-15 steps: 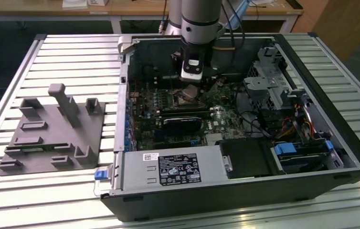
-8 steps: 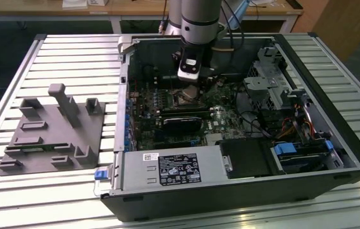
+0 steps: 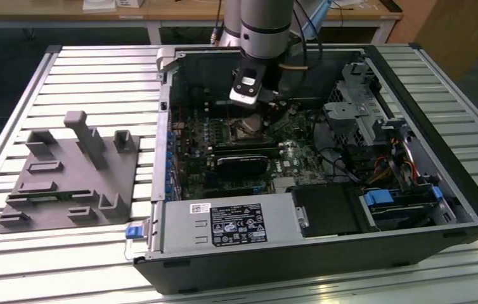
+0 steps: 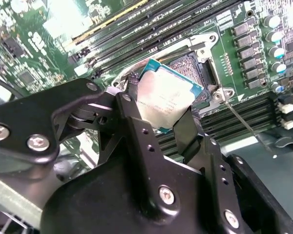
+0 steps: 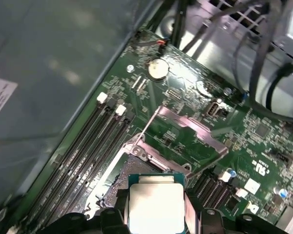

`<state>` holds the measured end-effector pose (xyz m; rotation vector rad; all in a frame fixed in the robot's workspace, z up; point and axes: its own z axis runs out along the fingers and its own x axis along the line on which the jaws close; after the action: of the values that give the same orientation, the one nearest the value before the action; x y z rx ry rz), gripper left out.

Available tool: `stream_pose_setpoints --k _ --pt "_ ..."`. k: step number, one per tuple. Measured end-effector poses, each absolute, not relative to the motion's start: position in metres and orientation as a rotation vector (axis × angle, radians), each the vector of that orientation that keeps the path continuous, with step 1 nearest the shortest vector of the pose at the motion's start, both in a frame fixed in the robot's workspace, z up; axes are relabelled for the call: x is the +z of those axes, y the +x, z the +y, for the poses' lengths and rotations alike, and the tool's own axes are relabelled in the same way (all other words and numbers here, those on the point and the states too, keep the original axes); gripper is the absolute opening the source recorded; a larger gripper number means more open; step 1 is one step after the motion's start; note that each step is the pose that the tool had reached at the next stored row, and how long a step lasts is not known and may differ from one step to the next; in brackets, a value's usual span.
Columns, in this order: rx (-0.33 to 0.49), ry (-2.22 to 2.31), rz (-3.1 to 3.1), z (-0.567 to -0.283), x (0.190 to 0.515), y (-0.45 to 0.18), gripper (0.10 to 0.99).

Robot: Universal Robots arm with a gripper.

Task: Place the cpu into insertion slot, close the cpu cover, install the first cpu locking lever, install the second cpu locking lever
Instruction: 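Place the cpu into insertion slot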

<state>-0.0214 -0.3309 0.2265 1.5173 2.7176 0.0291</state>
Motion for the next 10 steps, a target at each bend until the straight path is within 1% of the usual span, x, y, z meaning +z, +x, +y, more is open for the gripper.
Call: stream_pose_setpoints --k 10 --pt "0.014 1.689 2.606 -0.3309 0.2259 -0.0214 0.537"
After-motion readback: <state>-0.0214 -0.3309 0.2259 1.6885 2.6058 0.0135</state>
